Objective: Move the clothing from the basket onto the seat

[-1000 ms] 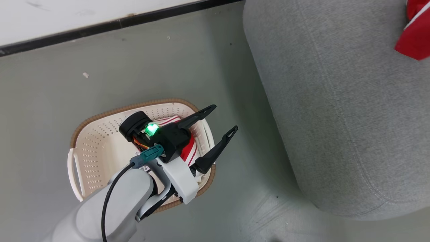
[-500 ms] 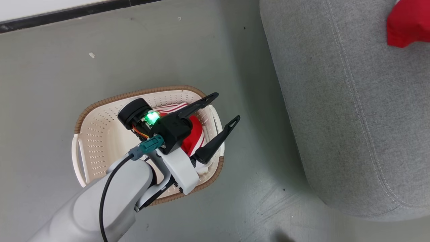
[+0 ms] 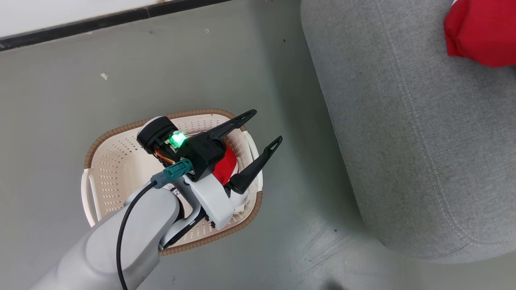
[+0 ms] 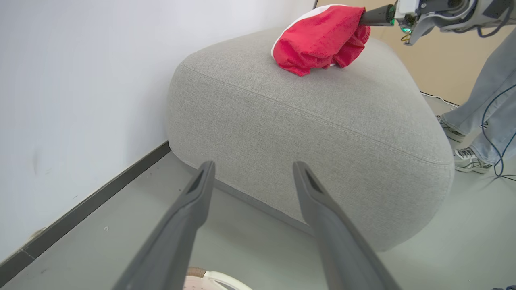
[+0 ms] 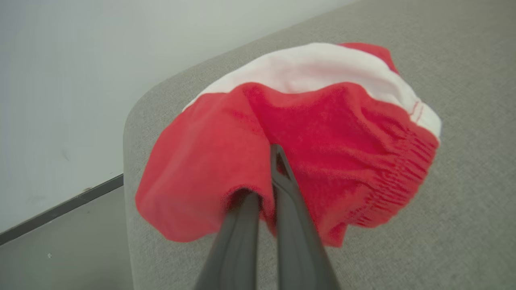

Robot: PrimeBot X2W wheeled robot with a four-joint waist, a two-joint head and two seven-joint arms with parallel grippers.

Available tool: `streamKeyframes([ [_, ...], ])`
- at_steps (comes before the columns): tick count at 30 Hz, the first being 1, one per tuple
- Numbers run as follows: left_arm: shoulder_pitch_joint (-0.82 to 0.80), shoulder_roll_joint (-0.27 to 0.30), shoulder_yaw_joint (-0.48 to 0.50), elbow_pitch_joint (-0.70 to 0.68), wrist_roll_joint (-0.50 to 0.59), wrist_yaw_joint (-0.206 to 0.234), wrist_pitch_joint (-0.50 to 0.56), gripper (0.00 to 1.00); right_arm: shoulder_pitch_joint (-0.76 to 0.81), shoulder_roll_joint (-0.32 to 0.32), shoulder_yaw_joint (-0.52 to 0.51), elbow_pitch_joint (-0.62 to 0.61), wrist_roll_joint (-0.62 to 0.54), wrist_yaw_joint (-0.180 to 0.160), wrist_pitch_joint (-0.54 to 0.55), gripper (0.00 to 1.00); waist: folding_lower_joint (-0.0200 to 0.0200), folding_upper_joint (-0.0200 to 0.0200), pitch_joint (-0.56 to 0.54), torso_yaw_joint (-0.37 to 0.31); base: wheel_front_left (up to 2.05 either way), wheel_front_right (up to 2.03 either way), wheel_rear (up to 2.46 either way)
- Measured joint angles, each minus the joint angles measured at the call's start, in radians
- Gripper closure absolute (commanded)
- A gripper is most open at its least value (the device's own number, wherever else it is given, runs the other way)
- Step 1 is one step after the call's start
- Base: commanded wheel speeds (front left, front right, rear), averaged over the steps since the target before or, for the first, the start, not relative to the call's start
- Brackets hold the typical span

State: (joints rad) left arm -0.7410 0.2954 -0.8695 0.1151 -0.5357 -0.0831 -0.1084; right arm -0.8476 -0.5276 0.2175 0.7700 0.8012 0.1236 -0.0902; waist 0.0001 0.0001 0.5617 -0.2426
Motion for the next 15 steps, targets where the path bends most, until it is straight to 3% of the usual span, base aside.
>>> streamKeyframes([
  [1,0.0,0.0,0.0,0.002,0.0,0.0,-0.001,0.0,0.007,0.0,0.005,0.005,0.012,0.0,0.018,0.73,0.0,0.0,-0.003,-0.002,0.0,0.0,0.0],
  [2,0.0,0.0,0.0,0.005,0.0,0.0,-0.008,0.0,0.015,0.0,0.012,0.009,0.026,0.0,0.035,0.6,0.0,0.0,-0.007,-0.004,0.0,0.0,0.0],
  [3,0.0,0.0,0.001,0.006,0.0,0.0,-0.009,0.0,0.025,0.0,0.019,0.01,0.037,0.0,0.047,0.6,-0.0001,0.0,-0.011,-0.006,0.0,0.0,0.0],
  [4,0.0,0.0,0.001,0.009,-0.001,0.0,-0.009,0.0,0.03,0.0,0.024,0.01,0.046,0.0,0.059,0.54,0.0,0.0,-0.015,-0.008,0.0,0.0,0.0],
  [5,0.0,0.0,0.001,0.013,-0.001,0.0,-0.012,0.0,0.032,0.0,0.027,0.01,0.056,0.0,0.068,0.36,0.0,0.0,-0.019,-0.01,0.0,0.0,0.0],
  [6,0.0,0.0,0.001,0.016,-0.002,0.0,-0.017,0.0,0.032,-0.001,0.031,0.008,0.066,0.0,0.078,0.13,0.0,0.0,-0.023,-0.012,0.0,0.0,0.0],
  [7,0.0,0.0,0.002,0.018,-0.003,0.0,-0.018,0.0,0.032,-0.004,0.038,0.006,0.073,0.0,0.087,0.0,0.0,0.0,-0.027,-0.014,0.0,0.0,0.0],
  [15,0.003,-0.004,0.002,0.043,-0.019,-0.005,-0.038,0.0,0.064,-0.031,0.109,-0.028,0.119,0.0,0.166,0.0,0.0,0.0,-0.069,-0.028,0.0,0.0,0.0],
])
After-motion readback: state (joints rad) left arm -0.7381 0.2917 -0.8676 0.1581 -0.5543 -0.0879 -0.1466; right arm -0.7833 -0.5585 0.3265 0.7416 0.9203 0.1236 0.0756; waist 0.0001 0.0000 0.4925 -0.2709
